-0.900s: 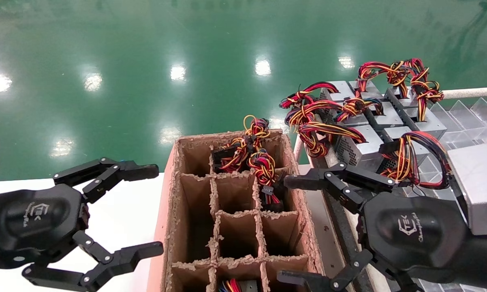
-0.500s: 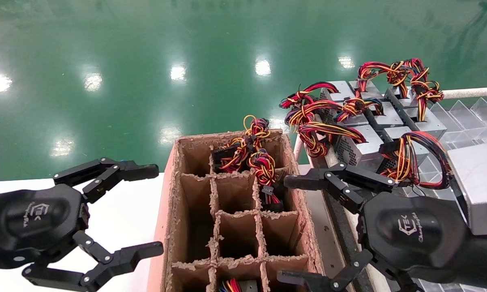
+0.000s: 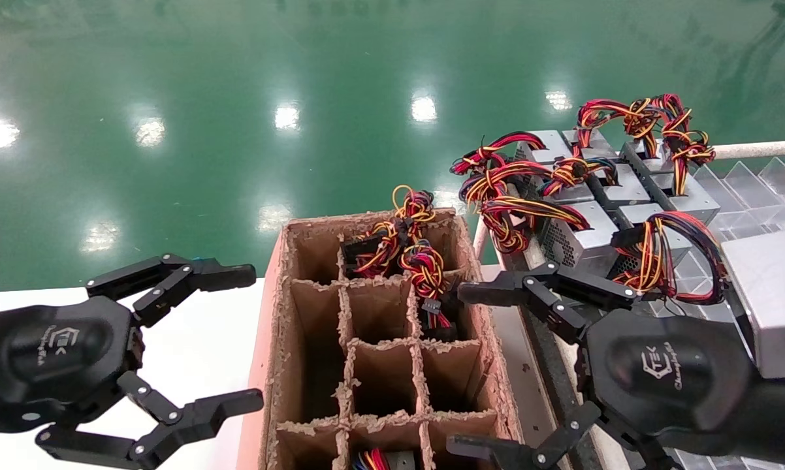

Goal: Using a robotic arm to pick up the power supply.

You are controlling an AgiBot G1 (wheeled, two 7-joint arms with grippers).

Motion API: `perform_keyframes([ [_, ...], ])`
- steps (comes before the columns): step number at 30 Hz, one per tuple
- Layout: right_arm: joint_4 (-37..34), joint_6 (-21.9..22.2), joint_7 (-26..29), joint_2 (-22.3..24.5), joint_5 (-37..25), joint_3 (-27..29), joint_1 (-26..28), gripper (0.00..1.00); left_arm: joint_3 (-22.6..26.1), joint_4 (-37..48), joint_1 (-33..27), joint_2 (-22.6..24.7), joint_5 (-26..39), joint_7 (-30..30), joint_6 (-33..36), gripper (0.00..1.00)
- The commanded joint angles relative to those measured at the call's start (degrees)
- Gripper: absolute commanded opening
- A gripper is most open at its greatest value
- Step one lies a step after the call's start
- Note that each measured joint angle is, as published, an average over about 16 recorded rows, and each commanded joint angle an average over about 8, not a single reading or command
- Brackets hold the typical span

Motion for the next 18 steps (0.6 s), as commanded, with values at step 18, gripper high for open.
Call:
perform_keyframes([
  [18, 0.00, 0.00, 0.00, 0.00, 0.00, 0.00, 0.00, 1.00, 0.00, 0.00, 0.00, 0.00, 0.00, 0.00, 0.00, 1.00],
])
